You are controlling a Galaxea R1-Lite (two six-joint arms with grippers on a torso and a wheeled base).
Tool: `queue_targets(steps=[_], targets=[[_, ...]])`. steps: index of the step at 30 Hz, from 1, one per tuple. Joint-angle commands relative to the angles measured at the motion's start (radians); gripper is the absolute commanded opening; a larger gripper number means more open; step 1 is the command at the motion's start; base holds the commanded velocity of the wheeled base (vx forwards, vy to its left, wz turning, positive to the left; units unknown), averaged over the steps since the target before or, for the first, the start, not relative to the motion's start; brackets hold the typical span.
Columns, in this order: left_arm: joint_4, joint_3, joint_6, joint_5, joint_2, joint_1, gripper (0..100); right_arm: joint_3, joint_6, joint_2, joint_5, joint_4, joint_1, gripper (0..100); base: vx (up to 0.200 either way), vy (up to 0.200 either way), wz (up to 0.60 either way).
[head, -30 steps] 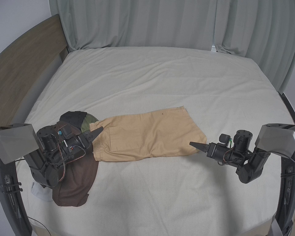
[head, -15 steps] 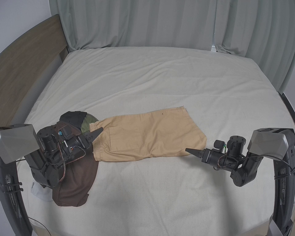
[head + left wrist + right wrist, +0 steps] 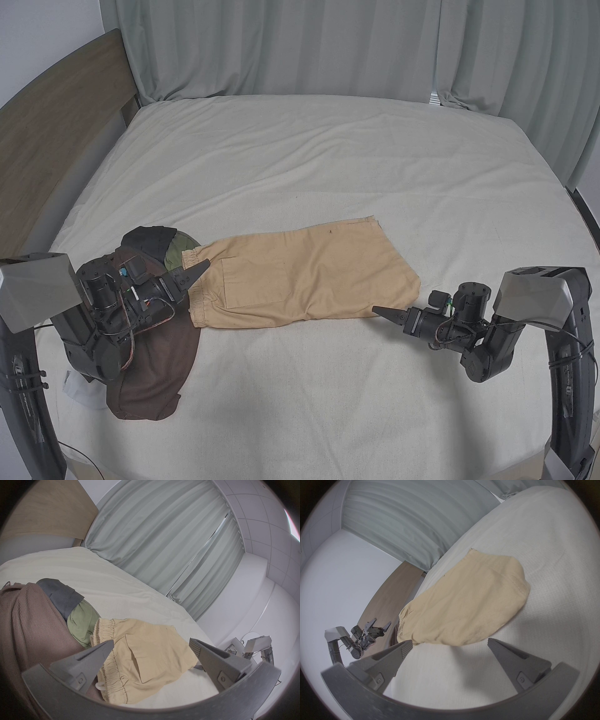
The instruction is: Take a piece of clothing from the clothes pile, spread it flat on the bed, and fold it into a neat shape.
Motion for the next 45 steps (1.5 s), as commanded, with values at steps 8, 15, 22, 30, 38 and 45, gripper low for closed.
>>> queue_targets(steps=[8,15,22,30,38,45], targets=[[-0.001,-0.005,-0.006,-0.002,0.002,0.005,100,-0.162,0.047,0.048,-0.057,0.083,0.053,100,0.0,0.0,0.0],[-0.001,-0.002,-0.007,-0.002,0.003,0.0,100,-0.272,0.048,0.078,-0.062,0.181,0.08,100,0.0,0.0,0.0],[-0.001,-0.003,-0.007,-0.002,0.005,0.003,100,-0.361,0.062,0.138,-0.142,0.189,0.123,100,0.0,0.0,0.0],[-0.001,-0.008,-0.007,-0.003,0.019,0.006,100,-0.363,0.064,0.152,-0.145,0.186,0.128,100,0.0,0.0,0.0],[-0.001,-0.008,-0.006,-0.003,0.034,0.003,100,-0.36,0.065,0.161,-0.146,0.178,0.126,0,0.0,0.0,0.0],[-0.001,-0.006,-0.006,-0.003,0.039,0.002,100,-0.353,0.064,0.16,-0.149,0.172,0.125,0,0.0,0.0,0.0]])
